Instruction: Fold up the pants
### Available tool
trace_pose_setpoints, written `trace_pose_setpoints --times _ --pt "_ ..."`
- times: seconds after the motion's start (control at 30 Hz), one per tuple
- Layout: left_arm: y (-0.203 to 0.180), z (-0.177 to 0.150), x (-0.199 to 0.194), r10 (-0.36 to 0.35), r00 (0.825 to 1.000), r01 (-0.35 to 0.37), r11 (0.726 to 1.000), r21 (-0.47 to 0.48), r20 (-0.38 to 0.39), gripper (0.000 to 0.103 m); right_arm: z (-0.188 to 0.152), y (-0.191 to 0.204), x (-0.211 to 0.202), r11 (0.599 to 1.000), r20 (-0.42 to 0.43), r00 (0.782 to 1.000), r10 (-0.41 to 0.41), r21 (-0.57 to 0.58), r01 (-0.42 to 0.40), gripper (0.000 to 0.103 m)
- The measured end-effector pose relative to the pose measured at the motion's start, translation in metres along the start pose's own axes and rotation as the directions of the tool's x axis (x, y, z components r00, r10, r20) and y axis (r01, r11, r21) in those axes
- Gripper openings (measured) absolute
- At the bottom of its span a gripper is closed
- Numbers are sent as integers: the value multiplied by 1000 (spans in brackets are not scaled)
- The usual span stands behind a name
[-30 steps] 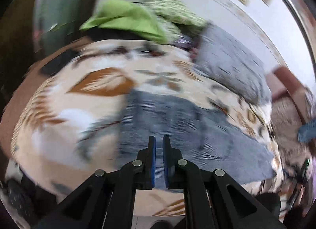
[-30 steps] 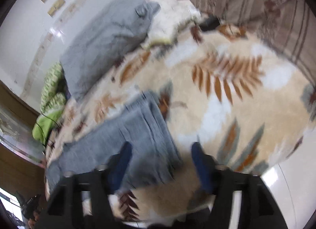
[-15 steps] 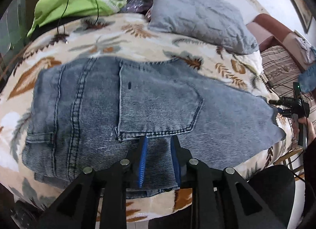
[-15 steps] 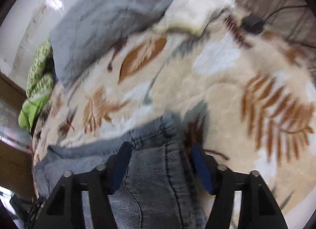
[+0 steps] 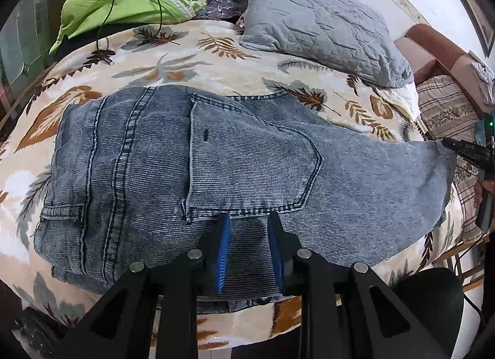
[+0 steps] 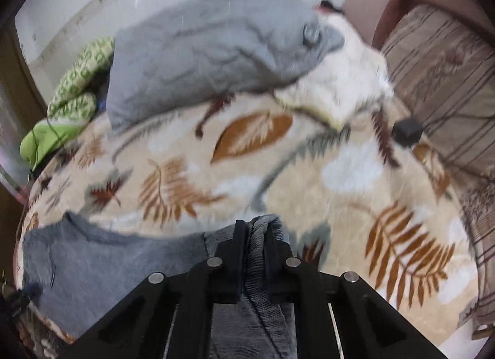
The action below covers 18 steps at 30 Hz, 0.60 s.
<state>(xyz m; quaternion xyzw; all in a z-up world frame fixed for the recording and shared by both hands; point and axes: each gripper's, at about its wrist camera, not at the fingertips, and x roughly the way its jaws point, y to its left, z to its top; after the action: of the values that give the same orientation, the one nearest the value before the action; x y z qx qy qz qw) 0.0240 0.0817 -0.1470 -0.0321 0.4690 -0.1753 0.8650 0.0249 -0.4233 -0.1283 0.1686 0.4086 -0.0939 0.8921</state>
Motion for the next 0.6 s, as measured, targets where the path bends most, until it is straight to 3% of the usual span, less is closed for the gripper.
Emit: trace_pose_setpoints --times 0.07,0.13,0.2,0.37,0.43,0.5,0.53,0.6 --pt "1 -1 -1 -5 1000 5 1000 -4 0 25 -1 -1 18 999 -29 999 -38 13 39 10" --pt "3 -3 -1 -12 1000 12 1000 -7 1 26 -11 -10 44 997 -124 990 -71 32 75 10" --pt "2 -4 -1 -15 1000 15 1000 -1 -1 28 -21 -21 56 984 -173 973 -151 69 165 11" --pt "-2 -6 1 -26 1000 26 999 27 9 37 -16 -34 38 963 -118 976 -185 176 204 11" --pt "-3 -7 1 -30 999 30 999 32 15 39 -4 -15 22 983 -53 993 -101 149 108 11" --pt "-2 -8 1 -37 999 36 999 25 23 40 6 21 18 998 -50 998 25 66 -22 11" --pt "-1 -8 1 -40 999 40 999 19 27 40 10 48 20 991 -75 988 131 25 -130 11" --pt "-1 -9 1 -46 998 46 999 14 35 41 14 101 28 946 -146 938 315 -32 -323 11"
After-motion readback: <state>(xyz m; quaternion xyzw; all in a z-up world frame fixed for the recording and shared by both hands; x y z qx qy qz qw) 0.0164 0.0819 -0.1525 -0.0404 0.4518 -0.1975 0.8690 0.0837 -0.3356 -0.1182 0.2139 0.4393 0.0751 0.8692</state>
